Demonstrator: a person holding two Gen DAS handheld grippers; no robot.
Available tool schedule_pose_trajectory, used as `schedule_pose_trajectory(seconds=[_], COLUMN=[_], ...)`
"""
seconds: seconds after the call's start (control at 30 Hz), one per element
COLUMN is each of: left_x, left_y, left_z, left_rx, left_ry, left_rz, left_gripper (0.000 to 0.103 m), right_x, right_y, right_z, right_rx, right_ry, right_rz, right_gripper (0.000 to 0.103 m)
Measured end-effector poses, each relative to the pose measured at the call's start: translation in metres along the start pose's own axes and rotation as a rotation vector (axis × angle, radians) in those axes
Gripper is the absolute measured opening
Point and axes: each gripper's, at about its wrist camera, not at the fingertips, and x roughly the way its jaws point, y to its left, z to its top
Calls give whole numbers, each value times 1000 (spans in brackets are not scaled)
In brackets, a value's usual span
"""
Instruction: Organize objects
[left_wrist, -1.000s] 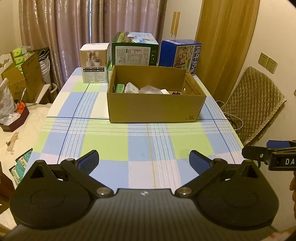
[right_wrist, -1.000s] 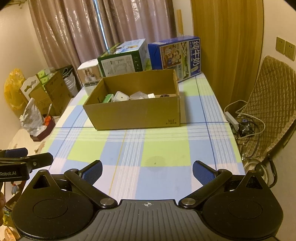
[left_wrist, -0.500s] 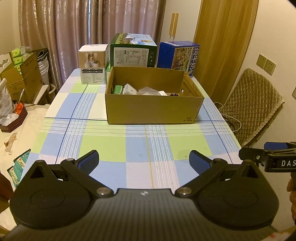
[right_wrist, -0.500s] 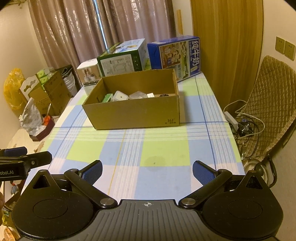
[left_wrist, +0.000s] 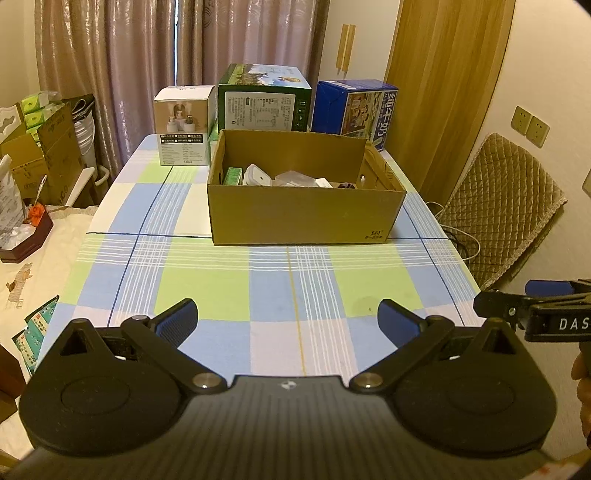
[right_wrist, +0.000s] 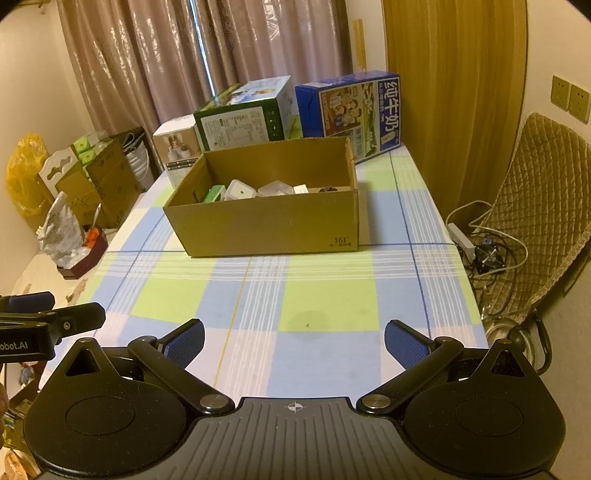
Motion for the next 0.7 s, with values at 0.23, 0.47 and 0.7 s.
schedule_pose_trajectory(seconds=[0.23, 0.47, 0.7], left_x=[0, 1, -1], left_y=[-1, -1, 0], left_z=[0, 0, -4], left_rx=[1, 2, -24], left_ry=[-2, -2, -14], left_rz=[0, -3, -28], left_gripper=[102, 102, 102], right_x=[-1, -1, -3], right_y=[0, -1, -2], right_z=[0, 1, 1], right_rx=[1, -1, 10], right_ry=[-4, -5, -17], right_rz=[3, 5, -1], right_gripper=[101, 101, 101])
